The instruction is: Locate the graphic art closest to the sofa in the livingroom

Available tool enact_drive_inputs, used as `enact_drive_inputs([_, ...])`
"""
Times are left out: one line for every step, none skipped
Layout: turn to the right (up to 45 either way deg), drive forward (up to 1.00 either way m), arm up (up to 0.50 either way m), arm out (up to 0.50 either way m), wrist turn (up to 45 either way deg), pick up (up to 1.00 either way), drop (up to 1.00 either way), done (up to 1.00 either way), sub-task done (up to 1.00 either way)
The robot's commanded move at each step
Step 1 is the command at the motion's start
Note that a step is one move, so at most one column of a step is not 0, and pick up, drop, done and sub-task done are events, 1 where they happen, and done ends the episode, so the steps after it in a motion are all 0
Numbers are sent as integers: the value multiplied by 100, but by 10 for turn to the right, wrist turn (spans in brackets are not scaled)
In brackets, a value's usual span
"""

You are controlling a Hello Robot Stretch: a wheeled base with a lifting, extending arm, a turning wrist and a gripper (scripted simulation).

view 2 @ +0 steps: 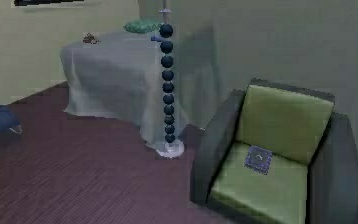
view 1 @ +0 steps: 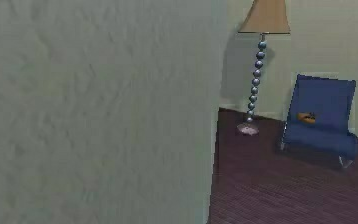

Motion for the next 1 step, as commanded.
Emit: enact_drive_inputs([450, 0, 0, 0, 0, 0, 0, 0, 0])
